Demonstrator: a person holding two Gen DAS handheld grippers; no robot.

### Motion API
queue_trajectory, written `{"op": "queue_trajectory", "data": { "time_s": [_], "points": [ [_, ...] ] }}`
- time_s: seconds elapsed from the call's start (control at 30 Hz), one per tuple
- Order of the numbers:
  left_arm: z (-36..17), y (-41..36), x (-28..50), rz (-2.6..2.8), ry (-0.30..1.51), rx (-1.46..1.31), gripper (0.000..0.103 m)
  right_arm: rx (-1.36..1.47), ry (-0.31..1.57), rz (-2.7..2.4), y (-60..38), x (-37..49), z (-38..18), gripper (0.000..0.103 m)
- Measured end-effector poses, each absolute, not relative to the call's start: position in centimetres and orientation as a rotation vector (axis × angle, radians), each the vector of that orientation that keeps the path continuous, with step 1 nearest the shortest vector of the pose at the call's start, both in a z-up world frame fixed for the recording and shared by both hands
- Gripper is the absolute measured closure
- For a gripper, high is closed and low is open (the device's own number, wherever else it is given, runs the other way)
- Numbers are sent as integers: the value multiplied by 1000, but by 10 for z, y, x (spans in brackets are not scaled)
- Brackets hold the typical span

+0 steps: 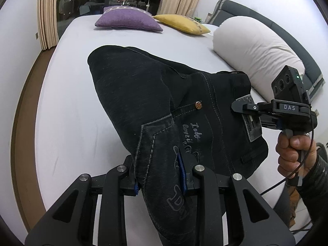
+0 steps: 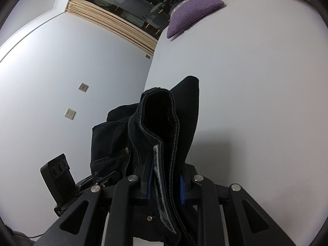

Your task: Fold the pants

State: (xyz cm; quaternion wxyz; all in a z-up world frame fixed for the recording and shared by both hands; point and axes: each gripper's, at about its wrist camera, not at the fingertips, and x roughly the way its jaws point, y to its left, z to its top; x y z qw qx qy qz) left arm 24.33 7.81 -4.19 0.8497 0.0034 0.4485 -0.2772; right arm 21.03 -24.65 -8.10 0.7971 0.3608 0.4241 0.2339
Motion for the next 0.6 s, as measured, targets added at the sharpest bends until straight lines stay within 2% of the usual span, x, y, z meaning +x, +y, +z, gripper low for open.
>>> {"op": "queue_trajectory", "data": {
  "time_s": [0.3,0.37,0.47,0.6],
  "points": [
    [-108,98,304,-593,1030,-8,75,843,1007,439,-248,275,-143,81],
    [-124,103,311,-590,1047,-29,70,866,1045,411,-251,284,-165,77],
    [-138,117,313,-584,1036,-68,51,963,1029,436,-259,286,-189,75],
    [-141,130,308,-594,1005,-103,44,1018,987,501,-266,283,-198,75]
  ]
}}
